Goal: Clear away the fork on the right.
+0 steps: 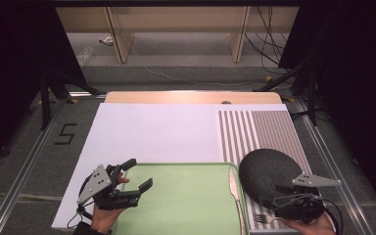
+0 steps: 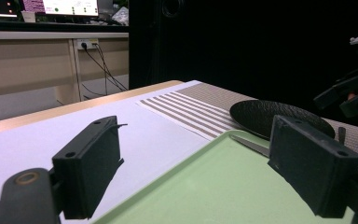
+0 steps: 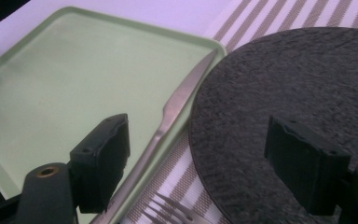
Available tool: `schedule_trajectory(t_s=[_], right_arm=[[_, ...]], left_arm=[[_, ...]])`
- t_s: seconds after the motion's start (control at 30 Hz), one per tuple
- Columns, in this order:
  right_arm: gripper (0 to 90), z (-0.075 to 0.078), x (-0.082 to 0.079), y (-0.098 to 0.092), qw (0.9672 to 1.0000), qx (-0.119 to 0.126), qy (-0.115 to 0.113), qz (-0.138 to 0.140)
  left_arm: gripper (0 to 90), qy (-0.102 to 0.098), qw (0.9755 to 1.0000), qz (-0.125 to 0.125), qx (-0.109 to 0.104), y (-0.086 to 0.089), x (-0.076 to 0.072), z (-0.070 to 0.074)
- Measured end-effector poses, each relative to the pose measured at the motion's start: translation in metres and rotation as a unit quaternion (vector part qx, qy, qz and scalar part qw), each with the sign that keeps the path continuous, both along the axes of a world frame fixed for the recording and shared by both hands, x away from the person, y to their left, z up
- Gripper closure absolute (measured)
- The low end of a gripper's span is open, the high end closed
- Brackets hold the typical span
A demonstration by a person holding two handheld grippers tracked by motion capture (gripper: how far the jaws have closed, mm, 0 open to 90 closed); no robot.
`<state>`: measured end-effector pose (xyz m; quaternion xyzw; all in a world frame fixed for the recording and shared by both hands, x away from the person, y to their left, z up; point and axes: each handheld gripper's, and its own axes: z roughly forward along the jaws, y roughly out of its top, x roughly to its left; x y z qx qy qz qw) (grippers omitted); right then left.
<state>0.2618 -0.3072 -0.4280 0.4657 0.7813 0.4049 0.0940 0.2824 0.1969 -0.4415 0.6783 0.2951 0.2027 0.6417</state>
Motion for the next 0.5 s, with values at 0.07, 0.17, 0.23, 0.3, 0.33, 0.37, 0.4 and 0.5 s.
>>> schedule_trajectory(t_s=[0.07, 0.17, 0.23, 0.3, 0.33, 0.37, 0.4, 0.5], right_arm=[[23.0, 0.000, -0.001, -0.003, 1.0000, -0.006, 0.001, -0.004], [23.3, 0.000, -0.004, -0.007, 0.9998, -0.017, 0.004, -0.008], [23.4, 0.000, -0.005, -0.009, 0.9996, -0.028, 0.003, -0.006], [23.5, 0.000, -0.007, -0.013, 0.9991, -0.040, 0.003, -0.008], [23.5, 0.001, -0.008, -0.015, 0.9991, -0.042, 0.007, -0.007], [23.6, 0.001, -0.009, -0.017, 0.9990, -0.041, 0.014, -0.007], [23.7, 0.000, -0.009, -0.020, 0.9989, -0.042, 0.017, -0.003], [24.1, -0.004, -0.012, -0.026, 0.9978, -0.059, 0.027, -0.010]], left_arm=[[16.2, 0.001, 1.0000, 0.000, -0.001, 0.000, 0.000, 0.000], [16.3, -0.001, 1.0000, -0.001, 0.001, -0.001, 0.001, 0.000], [16.2, 0.000, 1.0000, -0.002, 0.003, -0.001, 0.001, 0.000], [16.2, 0.000, 1.0000, -0.002, 0.002, -0.001, 0.001, 0.000], [16.2, -0.001, 1.0000, -0.001, 0.002, -0.001, 0.000, 0.000], [16.2, -0.002, 1.0000, -0.001, 0.001, -0.001, 0.001, 0.000], [16.2, -0.001, 1.0000, -0.001, 0.001, -0.001, 0.000, 0.000], [16.2, 0.000, 1.0000, 0.000, 0.001, -0.001, 0.001, 0.000]])
